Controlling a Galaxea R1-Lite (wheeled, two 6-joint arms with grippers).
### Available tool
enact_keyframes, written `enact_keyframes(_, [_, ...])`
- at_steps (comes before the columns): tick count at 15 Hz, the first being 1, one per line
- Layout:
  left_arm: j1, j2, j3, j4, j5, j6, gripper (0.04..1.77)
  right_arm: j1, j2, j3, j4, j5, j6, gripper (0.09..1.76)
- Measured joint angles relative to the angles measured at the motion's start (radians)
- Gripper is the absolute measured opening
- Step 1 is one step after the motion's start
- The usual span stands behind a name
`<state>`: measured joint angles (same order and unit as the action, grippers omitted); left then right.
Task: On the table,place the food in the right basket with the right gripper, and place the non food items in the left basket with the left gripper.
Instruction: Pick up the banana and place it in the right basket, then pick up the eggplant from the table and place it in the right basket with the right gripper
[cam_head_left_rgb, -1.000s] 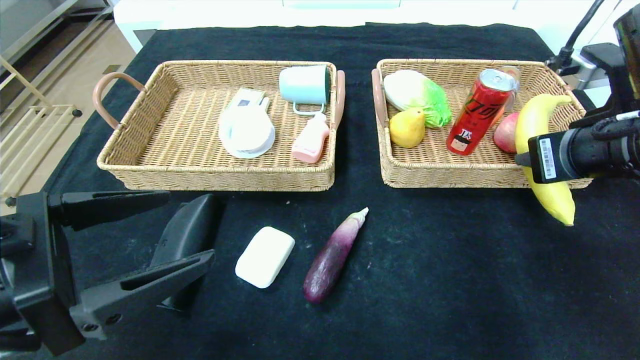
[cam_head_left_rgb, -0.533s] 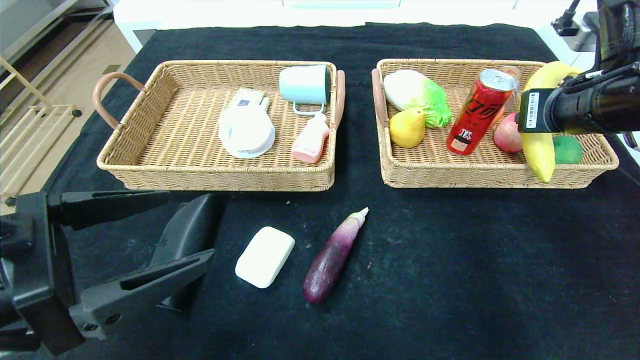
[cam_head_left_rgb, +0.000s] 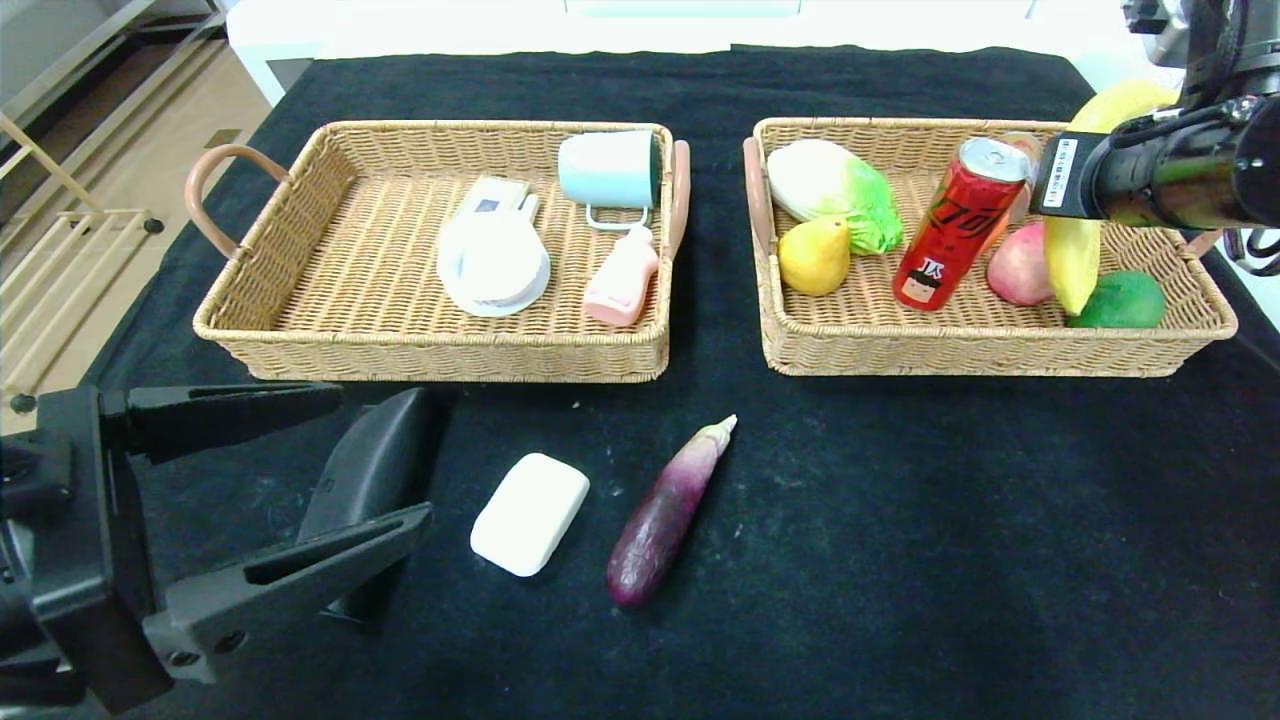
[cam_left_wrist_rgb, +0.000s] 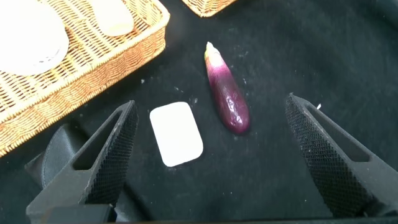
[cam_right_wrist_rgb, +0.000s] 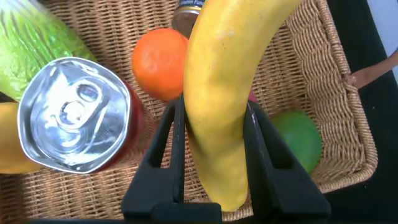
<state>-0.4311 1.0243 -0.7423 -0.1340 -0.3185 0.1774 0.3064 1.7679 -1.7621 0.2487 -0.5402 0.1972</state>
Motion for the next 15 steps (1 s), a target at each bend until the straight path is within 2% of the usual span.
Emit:
enact_keyframes(3, [0.000, 0.000, 0.000, 0.000, 0.000, 0.004, 1.72, -0.003, 0.008, -0.001, -0.002, 0.000, 0.000, 0.64])
enact_keyframes(6, [0.000, 0.000, 0.000, 0.000, 0.000, 0.004, 1.72, -0.002, 0.012, 0.001, -0.001, 0.001, 0.000, 0.96])
enact_keyframes(9, [0.000, 0.001, 0.000, 0.000, 0.000, 0.004, 1.72, -0.001, 0.012, 0.010, 0.005, 0.003, -0.001, 1.20])
enact_keyframes(15, [0.000, 0.001, 0.000, -0.001, 0.000, 0.004, 1.72, 0.011, -0.010, 0.034, 0.029, 0.001, 0.000, 1.47])
